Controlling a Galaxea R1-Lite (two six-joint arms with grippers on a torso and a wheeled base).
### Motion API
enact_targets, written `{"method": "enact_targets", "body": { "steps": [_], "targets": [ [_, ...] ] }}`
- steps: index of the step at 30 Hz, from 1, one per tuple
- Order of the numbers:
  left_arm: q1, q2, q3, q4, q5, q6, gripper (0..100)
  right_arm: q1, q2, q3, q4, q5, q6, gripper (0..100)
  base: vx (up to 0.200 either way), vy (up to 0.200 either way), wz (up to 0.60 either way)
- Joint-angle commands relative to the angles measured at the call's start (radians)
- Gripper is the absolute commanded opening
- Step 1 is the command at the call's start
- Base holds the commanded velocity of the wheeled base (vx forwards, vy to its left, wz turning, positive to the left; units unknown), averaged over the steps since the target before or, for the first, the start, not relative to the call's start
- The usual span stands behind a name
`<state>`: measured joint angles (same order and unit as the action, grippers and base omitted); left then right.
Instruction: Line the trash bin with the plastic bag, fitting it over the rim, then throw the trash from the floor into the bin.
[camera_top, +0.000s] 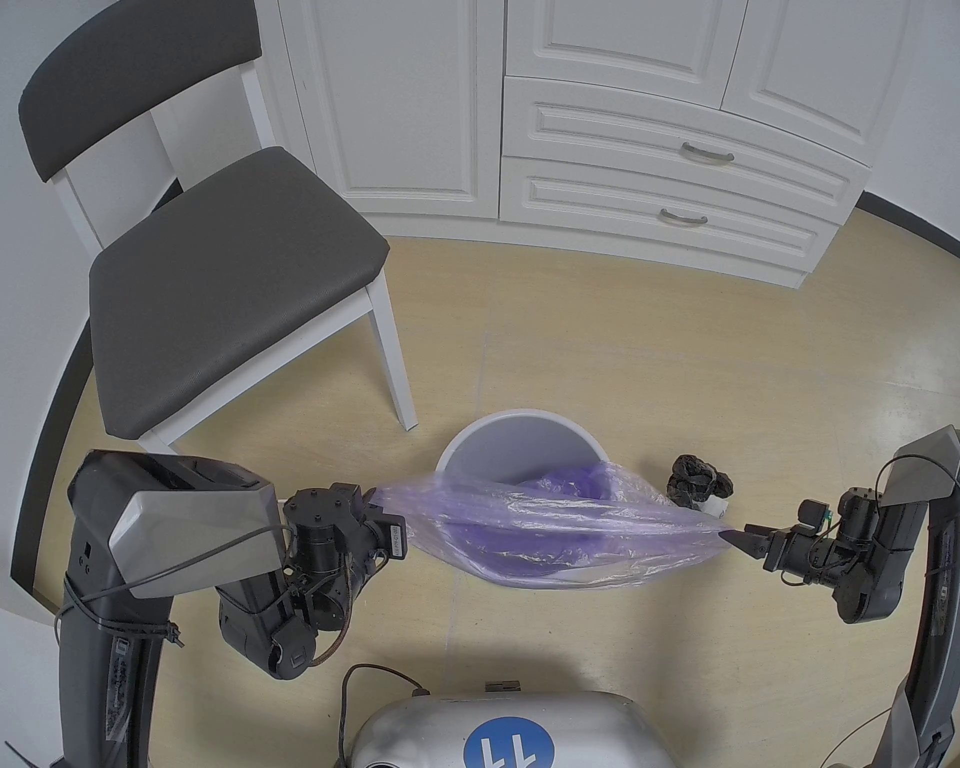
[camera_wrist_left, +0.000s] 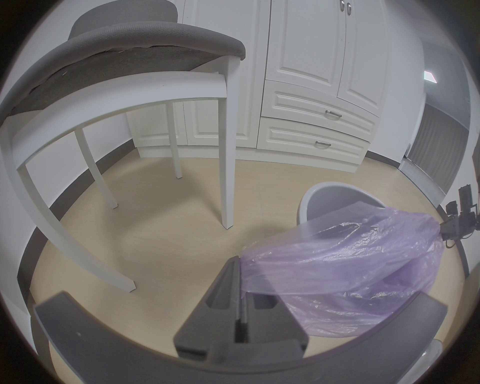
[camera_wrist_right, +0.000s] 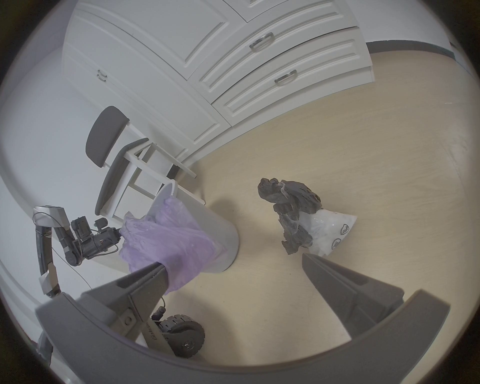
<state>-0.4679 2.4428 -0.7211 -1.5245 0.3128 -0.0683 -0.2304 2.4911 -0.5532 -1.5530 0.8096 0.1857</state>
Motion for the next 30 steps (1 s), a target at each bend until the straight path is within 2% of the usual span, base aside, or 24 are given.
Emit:
{"method": "enact_targets", "body": {
  "steps": [1, 6, 9, 13, 14, 15, 18, 22, 25, 27, 28, 30],
  "targets": [
    [0.0, 0.01, -0.001, 0.0, 0.0, -0.001, 0, -0.024, 0.009, -0.004, -0.018, 0.023, 0.001, 100, 0.0, 0.0, 0.0],
    [0.002, 0.009, -0.001, 0.0, 0.0, -0.001, 0, -0.026, -0.014, -0.01, -0.018, 0.026, 0.011, 100, 0.0, 0.0, 0.0],
    [0.002, 0.004, 0.0, 0.0, 0.002, 0.001, 0, 0.003, -0.084, 0.001, -0.018, -0.012, 0.011, 100, 0.0, 0.0, 0.0],
    [0.002, -0.001, 0.003, 0.0, 0.002, 0.001, 0, 0.089, -0.212, 0.045, -0.018, -0.175, 0.011, 100, 0.0, 0.0, 0.0],
    [0.002, -0.001, 0.003, 0.0, 0.002, 0.001, 0, 0.089, -0.212, 0.045, -0.018, -0.175, 0.011, 100, 0.0, 0.0, 0.0],
    [0.002, -0.004, 0.006, 0.0, 0.002, 0.001, 0, 0.164, -0.279, 0.068, -0.018, -0.297, 0.003, 100, 0.0, 0.0, 0.0],
    [0.0, -0.004, 0.011, -0.003, 0.002, 0.001, 0, 0.264, -0.377, 0.11, -0.018, -0.418, -0.035, 100, 0.0, 0.0, 0.0],
    [0.002, -0.013, 0.023, -0.005, 0.0, 0.004, 0, 0.344, -0.459, 0.154, -0.018, -0.586, -0.158, 100, 0.0, 0.0, 0.0],
    [0.002, -0.021, 0.026, -0.005, 0.0, 0.004, 0, 0.396, -0.48, 0.165, -0.018, -0.774, -0.29, 100, 0.0, 0.0, 0.0],
    [0.0, -0.024, 0.029, -0.005, 0.002, 0.004, 0, 0.405, -0.485, 0.176, -0.018, -0.871, -0.367, 100, 0.0, 0.0, 0.0],
    [0.0, -0.027, 0.034, -0.006, 0.0, 0.004, 0, 0.401, -0.485, 0.18, -0.018, -0.894, -0.393, 100, 0.0, 0.0, 0.0],
    [0.002, -0.03, 0.037, -0.006, 0.002, 0.004, 0, 0.402, -0.474, 0.187, -0.018, -0.889, -0.401, 100, 0.0, 0.0, 0.0]
  ]
}}
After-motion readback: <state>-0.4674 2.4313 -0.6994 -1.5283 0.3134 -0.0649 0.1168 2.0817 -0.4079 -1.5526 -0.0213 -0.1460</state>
